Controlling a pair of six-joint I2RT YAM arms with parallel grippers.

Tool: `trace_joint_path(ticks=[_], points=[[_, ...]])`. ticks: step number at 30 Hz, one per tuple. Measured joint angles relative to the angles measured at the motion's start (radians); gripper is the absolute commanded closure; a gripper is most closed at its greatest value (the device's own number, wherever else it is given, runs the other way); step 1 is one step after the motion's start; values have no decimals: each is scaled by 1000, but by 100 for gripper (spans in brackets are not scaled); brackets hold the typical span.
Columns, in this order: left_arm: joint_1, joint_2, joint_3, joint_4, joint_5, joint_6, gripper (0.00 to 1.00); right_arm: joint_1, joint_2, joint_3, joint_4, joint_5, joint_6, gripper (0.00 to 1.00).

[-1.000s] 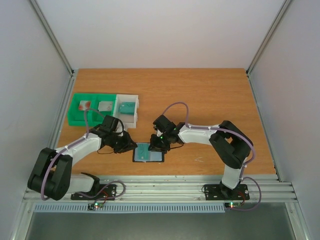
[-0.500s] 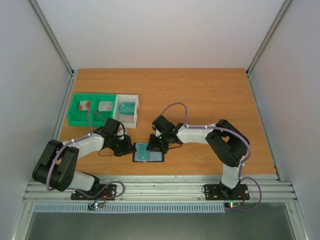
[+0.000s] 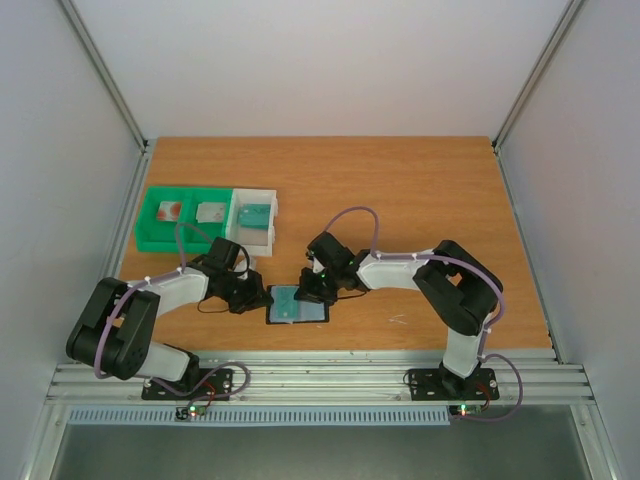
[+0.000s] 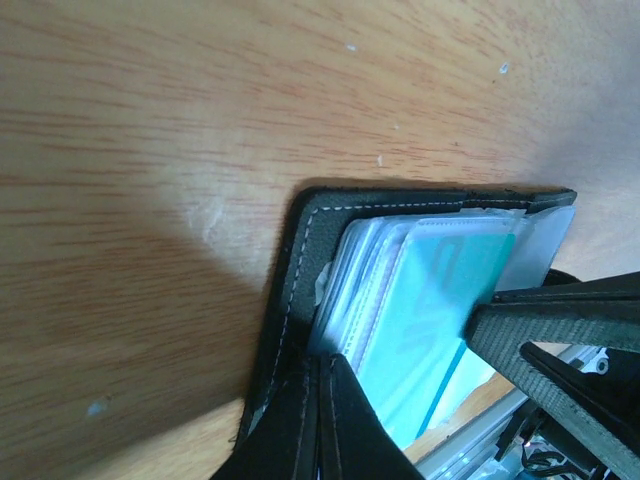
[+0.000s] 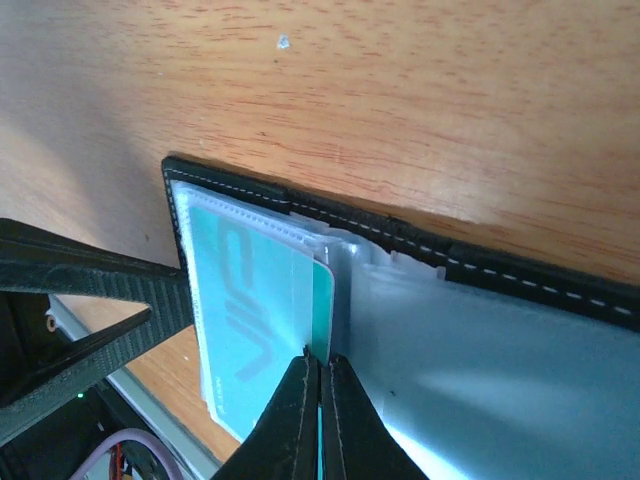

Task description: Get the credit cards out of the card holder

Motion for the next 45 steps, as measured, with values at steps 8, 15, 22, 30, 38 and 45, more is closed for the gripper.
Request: trace_joint_path(ticks=[8, 15, 22, 30, 38, 45], points=[[0, 0, -3, 7, 0, 1, 98, -14, -47, -60, 71, 2, 2, 99], [0, 0, -5, 11, 0, 1, 98, -40, -64, -106, 105, -13, 5, 95], [0, 1, -6, 16, 1, 1, 98, -50, -77, -131, 129, -22, 6, 99], [0, 1, -7, 18, 2, 0, 98, -58, -94, -159, 179, -50, 7, 98], [0, 1, -8, 19, 3, 0, 99, -68, -94, -178, 232, -91, 8, 99], [0, 1, -8, 20, 3, 0, 98, -93, -94, -207, 264, -128, 8, 99]])
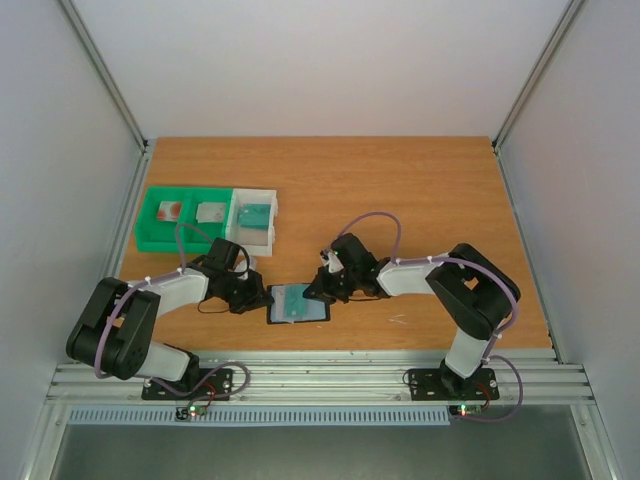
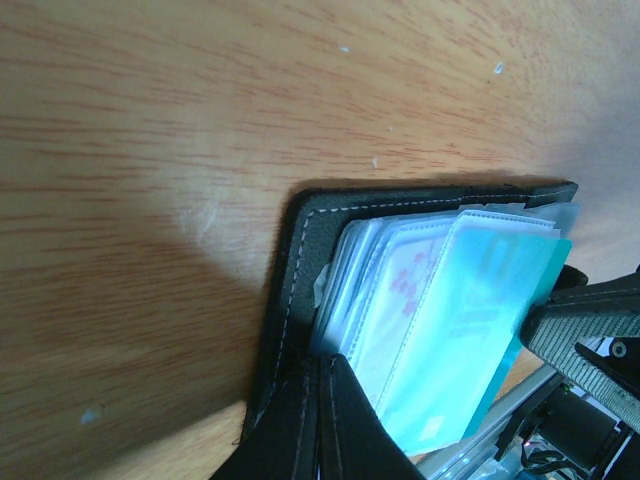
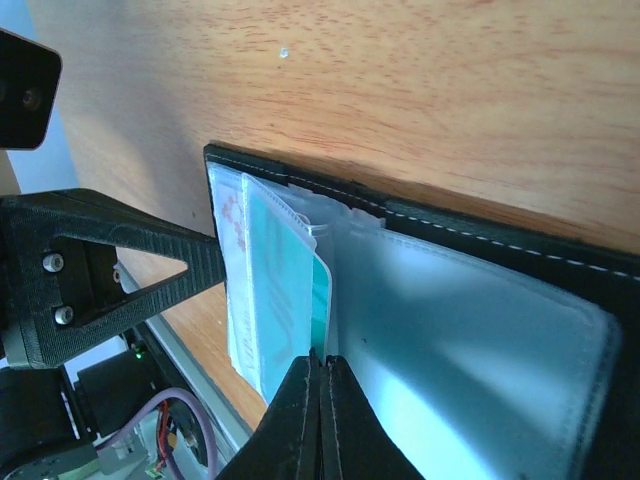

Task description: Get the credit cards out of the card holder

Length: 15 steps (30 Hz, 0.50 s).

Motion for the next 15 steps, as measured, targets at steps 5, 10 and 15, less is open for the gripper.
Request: trace_joint_path(ticks=[5, 10, 15], points=[[0, 0, 0, 0, 0, 0, 98, -23, -1, -11, -1, -26, -7, 99], [0, 0, 0, 0, 0, 0, 98, -34, -21, -11, -25, -35, -23, 99], [0, 0, 0, 0, 0, 1, 98, -52, -48, -18, -51, -40, -34, 99]])
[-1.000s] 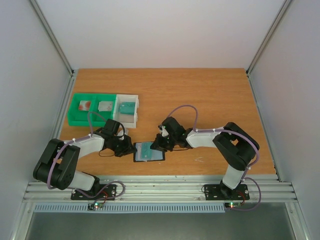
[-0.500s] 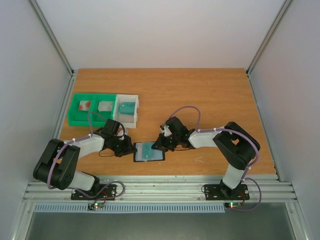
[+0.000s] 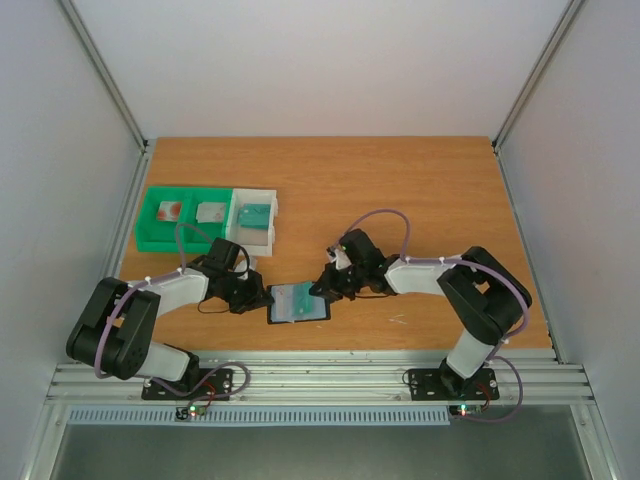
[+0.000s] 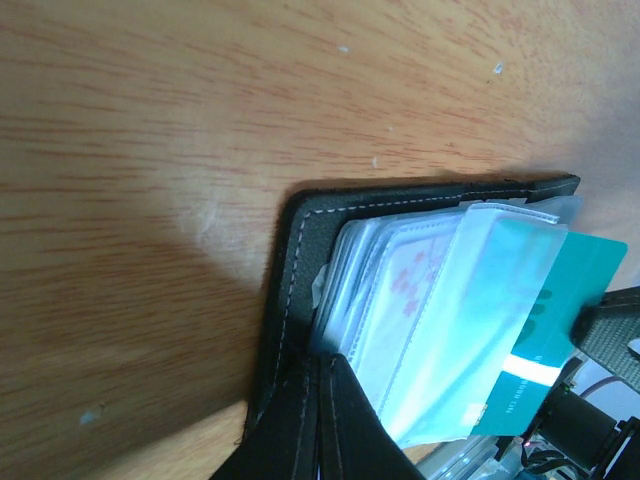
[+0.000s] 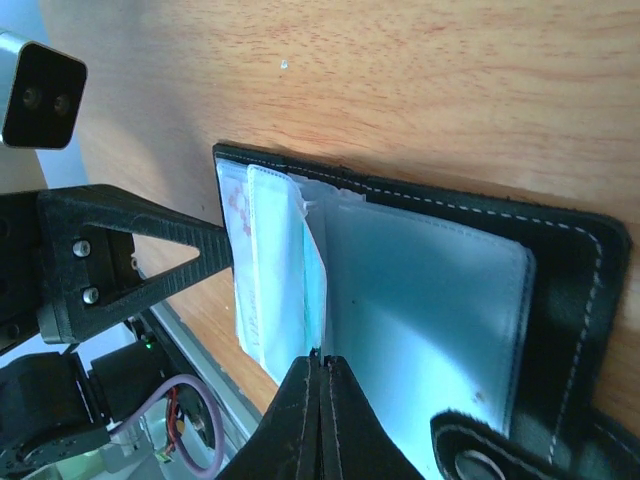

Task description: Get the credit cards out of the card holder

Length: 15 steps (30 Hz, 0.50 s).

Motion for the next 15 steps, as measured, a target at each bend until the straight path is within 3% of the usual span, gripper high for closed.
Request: trace_joint_path(ticks=[6, 15], points=[[0, 0, 0, -1, 1, 1, 93, -5, -81, -2, -98, 33, -19, 99], [-5, -91, 46, -78, 8, -13, 49, -5, -249, -1, -253, 116, -34, 99]])
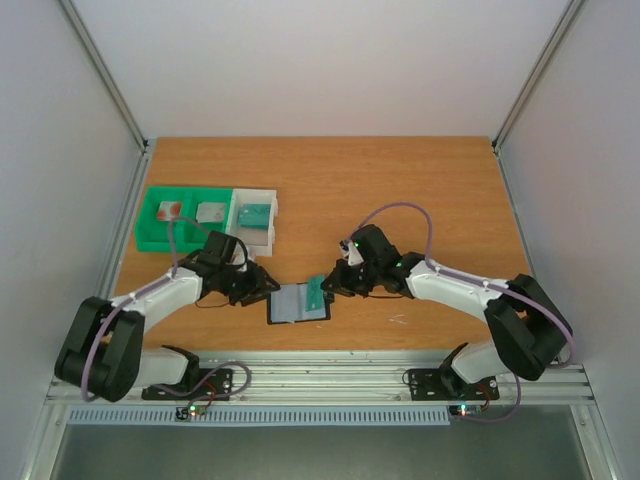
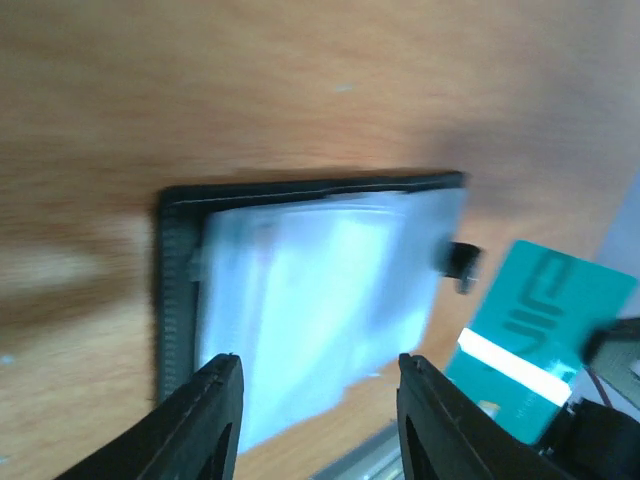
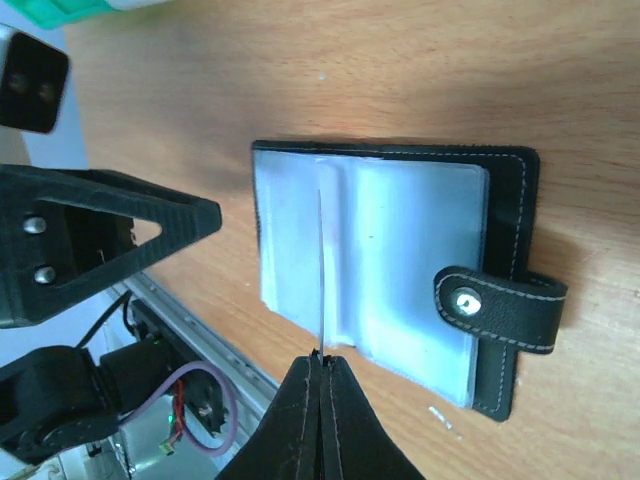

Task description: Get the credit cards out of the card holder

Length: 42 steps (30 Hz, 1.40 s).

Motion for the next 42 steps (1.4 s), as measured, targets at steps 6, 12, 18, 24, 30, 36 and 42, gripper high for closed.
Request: trace_joint_path(ticks=[6, 12, 18, 24, 30, 36, 42], points=[[0, -150, 42, 17, 55, -51, 43, 0, -103, 0, -14, 11, 39, 99], [0, -275, 32, 119, 138, -177, 43, 0, -194, -12, 89, -17, 129, 99], [-5, -321, 1, 303, 210, -311, 56, 0, -230, -14, 220, -58, 211, 99], [-15, -291, -66, 540, 265, -457, 75, 3, -230, -15, 309, -92, 263, 99], [-16, -261, -89, 723, 296, -568, 100, 6, -230, -16, 336, -97, 273, 98], [-15, -254, -92, 818, 333, -607, 99, 3, -230, -18, 274, -103, 224, 79], [-19, -256, -74, 788, 404, -571, 100, 0, -285, 96, -10, -117, 22, 63]])
